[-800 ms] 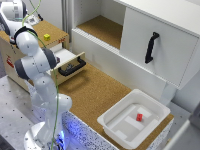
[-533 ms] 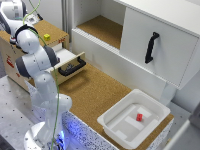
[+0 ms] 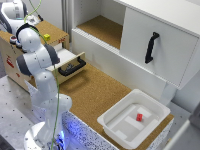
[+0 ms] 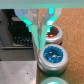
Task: Turn on the blue light lamp
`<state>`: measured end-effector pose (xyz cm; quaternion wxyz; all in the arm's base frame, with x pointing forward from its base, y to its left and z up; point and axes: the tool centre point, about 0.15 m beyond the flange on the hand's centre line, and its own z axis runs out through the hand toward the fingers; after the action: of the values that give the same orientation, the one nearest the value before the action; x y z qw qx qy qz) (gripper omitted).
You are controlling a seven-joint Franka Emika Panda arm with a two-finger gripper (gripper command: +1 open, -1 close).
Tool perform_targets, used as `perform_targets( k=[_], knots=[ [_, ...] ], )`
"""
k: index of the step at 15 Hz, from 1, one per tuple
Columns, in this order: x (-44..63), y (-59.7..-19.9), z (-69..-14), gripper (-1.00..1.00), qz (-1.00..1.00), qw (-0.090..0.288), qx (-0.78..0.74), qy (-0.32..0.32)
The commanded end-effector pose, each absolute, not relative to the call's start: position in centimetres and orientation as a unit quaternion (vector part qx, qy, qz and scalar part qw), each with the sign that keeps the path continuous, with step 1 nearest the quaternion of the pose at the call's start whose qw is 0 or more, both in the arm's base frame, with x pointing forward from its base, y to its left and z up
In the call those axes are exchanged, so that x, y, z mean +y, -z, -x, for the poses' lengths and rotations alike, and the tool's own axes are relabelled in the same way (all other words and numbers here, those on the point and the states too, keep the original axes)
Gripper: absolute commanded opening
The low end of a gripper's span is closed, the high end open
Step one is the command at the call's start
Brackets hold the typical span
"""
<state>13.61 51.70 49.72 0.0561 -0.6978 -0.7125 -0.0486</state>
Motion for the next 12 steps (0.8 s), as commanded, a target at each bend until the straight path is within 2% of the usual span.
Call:
perform_targets(
  k=[1,9,12],
  knots=[
    [54.9,-46.8,-15.0,-1.0,0.713,0.007,-0.701,0.006],
    [54.2,-43.8,-16.2,-1.0,0.724,-0.003,-0.689,-0.01],
    [53.4,-45.9,-16.0,-1.0,0.725,0.004,-0.688,-0.002]
  ],
)
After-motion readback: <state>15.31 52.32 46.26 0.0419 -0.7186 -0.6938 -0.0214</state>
